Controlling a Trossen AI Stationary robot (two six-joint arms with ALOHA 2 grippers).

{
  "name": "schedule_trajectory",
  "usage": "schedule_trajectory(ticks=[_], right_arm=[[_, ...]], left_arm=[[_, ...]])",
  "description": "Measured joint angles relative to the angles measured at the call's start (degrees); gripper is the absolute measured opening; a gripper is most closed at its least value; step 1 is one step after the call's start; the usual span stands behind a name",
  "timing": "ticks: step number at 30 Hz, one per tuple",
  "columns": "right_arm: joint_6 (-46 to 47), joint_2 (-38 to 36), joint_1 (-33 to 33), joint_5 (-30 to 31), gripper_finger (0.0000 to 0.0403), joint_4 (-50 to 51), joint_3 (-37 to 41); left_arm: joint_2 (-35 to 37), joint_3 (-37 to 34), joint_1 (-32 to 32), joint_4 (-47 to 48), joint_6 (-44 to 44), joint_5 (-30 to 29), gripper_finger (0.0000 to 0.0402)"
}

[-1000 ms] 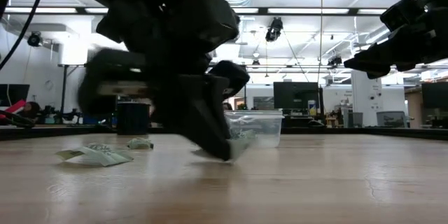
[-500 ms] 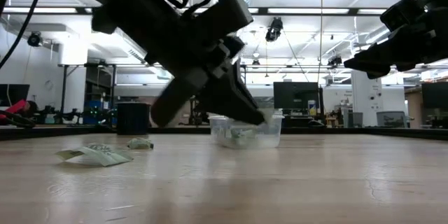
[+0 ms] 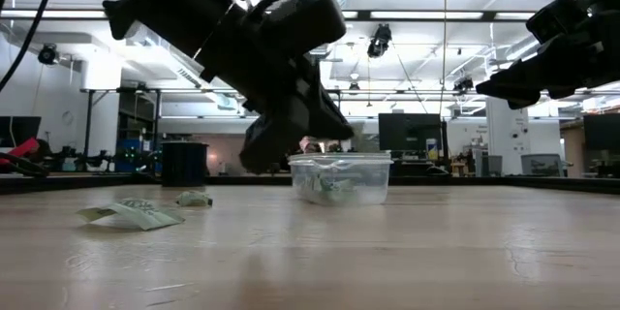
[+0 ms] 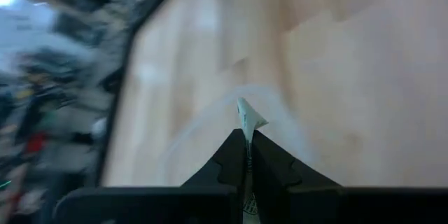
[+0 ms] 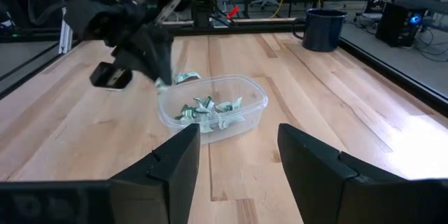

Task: Pick and place items into bin
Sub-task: Put the stevia packet into the transparent bin

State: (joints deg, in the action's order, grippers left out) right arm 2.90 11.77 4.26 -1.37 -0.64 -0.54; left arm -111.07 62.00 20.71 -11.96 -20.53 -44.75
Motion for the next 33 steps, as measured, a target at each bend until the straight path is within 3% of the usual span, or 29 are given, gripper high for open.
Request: schedule_trajectory(ticks=[7, 15, 23, 30, 33], right_arm=[[0.0, 0.0, 0.0, 0.0, 0.0183, 0.0, 0.0], [0.0, 0.0, 0.0, 0.0, 0.0183, 0.0, 0.0], [-0.1, 0.0, 0.0, 0.0, 0.0183, 0.0, 0.0], [0.0, 0.0, 0.0, 0.0, 0.0183, 0.0, 0.0], [0.0, 0.0, 0.0, 0.0, 0.0183, 0.0, 0.0]], left_arm=[[-0.1, 0.0, 1.3, -1.6, -1.9, -15.7, 0.0], [-0.2, -0.3, 1.4, -4.7, -6.8, -16.2, 0.0], [-0.3, -2.0, 1.3, -13.6, -13.0, -15.1, 0.0], [-0.3, -3.5, 0.7, -15.2, -13.2, -14.1, 0.0], [-1.2, -3.6, 0.5, -20.1, -13.0, -14.0, 0.0]])
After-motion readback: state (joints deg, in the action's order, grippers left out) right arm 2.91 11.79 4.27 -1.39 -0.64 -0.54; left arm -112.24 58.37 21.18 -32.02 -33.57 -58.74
